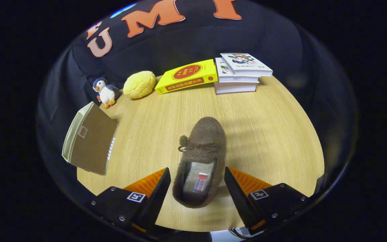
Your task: Open the storage box then place both shoes into the box .Put the left shoe in first, then the right shoe, with the right side of both shoes facing outward in a uniform manner.
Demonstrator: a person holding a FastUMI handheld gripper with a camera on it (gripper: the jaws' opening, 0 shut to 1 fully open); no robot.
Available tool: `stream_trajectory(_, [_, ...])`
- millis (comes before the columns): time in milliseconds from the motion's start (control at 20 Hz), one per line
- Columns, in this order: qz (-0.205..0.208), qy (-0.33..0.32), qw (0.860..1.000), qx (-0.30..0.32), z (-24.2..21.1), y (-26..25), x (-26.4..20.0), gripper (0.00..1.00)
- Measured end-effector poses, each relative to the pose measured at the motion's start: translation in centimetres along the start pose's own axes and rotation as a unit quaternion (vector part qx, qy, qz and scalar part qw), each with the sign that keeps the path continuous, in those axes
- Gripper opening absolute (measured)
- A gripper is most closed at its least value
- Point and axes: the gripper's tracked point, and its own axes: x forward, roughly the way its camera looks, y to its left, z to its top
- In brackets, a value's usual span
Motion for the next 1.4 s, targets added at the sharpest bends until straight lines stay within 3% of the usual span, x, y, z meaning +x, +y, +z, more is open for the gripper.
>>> stream_trajectory(200, [-0.023, 0.017, 1.000, -0.007, -0.9, -3.0, 3.0, 0.89])
stream_trajectory(450, [-0.021, -0.011, 1.000, 0.017, 0.6, -4.3, 6.2, 0.62])
stream_trajectory(600, [-0.022, -0.015, 0.999, 0.036, 0.5, -4.2, 7.9, 0.51])
stream_trajectory(1000, [-0.051, -0.027, 0.996, 0.074, 0.9, -4.5, 7.5, 0.09])
stream_trajectory(1400, [-0.059, -0.051, 0.991, 0.108, 4.0, 0.9, 1.9, 0.05])
